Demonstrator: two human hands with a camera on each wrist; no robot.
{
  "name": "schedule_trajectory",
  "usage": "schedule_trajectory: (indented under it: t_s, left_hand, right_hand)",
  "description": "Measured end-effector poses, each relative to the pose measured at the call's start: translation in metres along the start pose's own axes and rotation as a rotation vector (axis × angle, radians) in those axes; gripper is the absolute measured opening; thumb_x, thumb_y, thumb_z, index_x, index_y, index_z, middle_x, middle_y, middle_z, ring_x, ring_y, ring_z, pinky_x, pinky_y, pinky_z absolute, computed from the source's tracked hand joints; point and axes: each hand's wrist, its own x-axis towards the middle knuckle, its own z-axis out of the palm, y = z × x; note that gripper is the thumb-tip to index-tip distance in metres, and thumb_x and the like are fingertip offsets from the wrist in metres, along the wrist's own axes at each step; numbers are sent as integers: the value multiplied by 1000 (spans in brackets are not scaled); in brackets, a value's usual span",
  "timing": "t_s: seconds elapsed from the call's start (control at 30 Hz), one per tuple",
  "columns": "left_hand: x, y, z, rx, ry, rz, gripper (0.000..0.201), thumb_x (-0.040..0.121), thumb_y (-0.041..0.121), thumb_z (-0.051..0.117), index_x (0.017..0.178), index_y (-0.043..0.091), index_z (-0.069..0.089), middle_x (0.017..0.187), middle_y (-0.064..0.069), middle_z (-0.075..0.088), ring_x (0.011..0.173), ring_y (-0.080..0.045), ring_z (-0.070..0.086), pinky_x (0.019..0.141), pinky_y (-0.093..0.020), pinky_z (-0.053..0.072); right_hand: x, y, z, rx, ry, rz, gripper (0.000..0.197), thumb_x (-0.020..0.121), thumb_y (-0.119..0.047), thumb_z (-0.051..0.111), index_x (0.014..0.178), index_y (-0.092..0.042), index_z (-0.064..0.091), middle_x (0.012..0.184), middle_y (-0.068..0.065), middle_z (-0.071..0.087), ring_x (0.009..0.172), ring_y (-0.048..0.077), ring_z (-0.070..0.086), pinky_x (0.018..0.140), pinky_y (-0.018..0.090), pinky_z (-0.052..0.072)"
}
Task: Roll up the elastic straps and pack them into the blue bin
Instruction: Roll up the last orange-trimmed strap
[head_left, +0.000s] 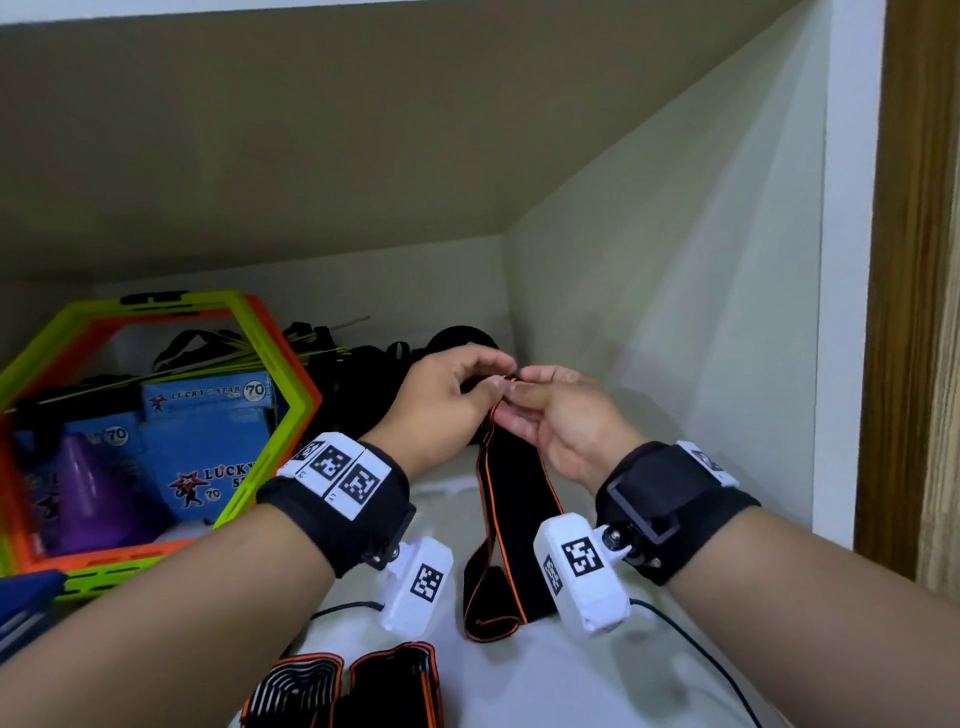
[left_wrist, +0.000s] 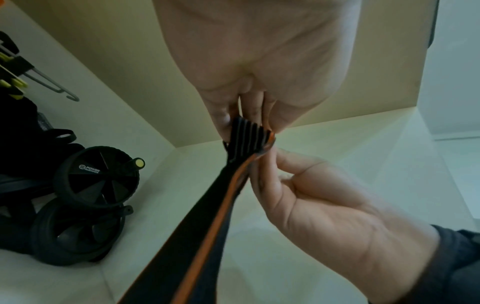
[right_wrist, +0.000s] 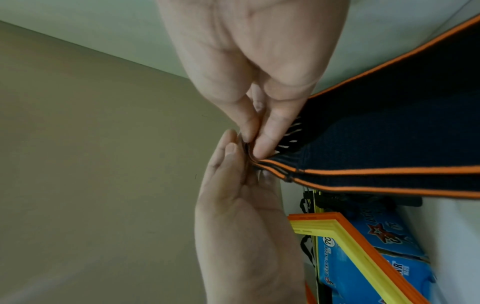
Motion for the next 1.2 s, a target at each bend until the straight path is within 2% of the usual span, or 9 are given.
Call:
schedule_trajectory:
  t_s: [0.2, 0.37, 0.5, 0.6, 0.7, 0.9, 0.97, 1.07, 1.2]
  left_hand:
    - [-2, 0, 8, -50, -63, 6, 49, 69, 1, 66, 116, 15, 63, 119, -2, 69, 118, -12, 63, 106, -30, 47]
    - [-3, -4, 14, -158, -6, -82, 68, 59, -8, 60, 121, 18, 50, 122, 5, 56, 127, -14, 54, 102, -27, 46]
    - [-8, -4, 17, -120, 58, -85, 58, 63, -2, 57, 115, 24, 53, 125, -3, 57, 127, -19, 56, 101, -34, 49]
    - [-9, -1, 19, -119, 114, -81, 50, 68, -1, 45, 110, 24, 55, 126, -5, 60, 124, -20, 59, 104, -32, 47]
    - [-10, 2, 18, -131, 149, -72, 51, 71, -4, 38, 108, 24, 58, 122, -5, 63, 120, -21, 62, 104, -32, 48]
    - [-14, -1, 16, -129, 181, -183, 28, 87, 13, 51, 113, 21, 57, 115, -10, 65, 102, -14, 63, 93, -28, 48]
    - [-21, -3, 18, -154, 155, -267, 28, 95, 20, 60, 121, 21, 50, 103, -10, 68, 87, -13, 66, 79, -31, 51]
    - [-35, -6, 20, -115, 145, -284, 42, 85, 23, 69, 114, 31, 39, 88, -11, 74, 77, -29, 72, 71, -44, 57]
    - [-46, 0, 24, -99, 162, -155, 29, 89, 11, 52, 93, 30, 31, 75, -11, 50, 63, -25, 44, 61, -46, 39]
  right_hand:
    - [5, -1, -6, -32, -35, -11, 25, 93, 12, 51, 108, -5, 62, 82, 15, 66, 53, 14, 67, 52, 24, 56]
    - [3, 6, 3, -403, -108, -53, 37, 90, 12, 45, 116, -8, 63, 90, 13, 66, 65, 16, 65, 61, 28, 59]
    - [8, 12, -8, -879, -33, -371, 20, 85, -12, 66, 102, -17, 74, 68, -4, 66, 62, 16, 64, 69, 34, 56]
    - [4, 10, -19, -1177, 43, -610, 21, 83, -33, 70, 101, -24, 75, 83, -6, 71, 80, 16, 64, 75, 29, 51]
    - [7, 12, -25, -1317, 50, -643, 22, 80, -47, 65, 87, -28, 74, 88, 4, 70, 89, 29, 64, 78, 36, 52]
    - [6, 1, -25, -1205, 4, -527, 53, 88, -39, 63, 51, -10, 40, 45, 0, 38, 48, 23, 41, 48, 31, 30]
    - [4, -6, -25, -1232, 58, -598, 55, 89, -39, 61, 50, -10, 37, 43, 1, 36, 47, 24, 39, 46, 33, 23]
    - [4, -14, -28, -1261, 127, -654, 52, 91, -39, 59, 53, -7, 44, 46, 3, 39, 52, 28, 43, 49, 34, 22]
    - [6, -16, -28, -1173, 179, -671, 48, 95, -35, 55, 57, -6, 47, 49, 2, 42, 51, 24, 43, 49, 35, 22]
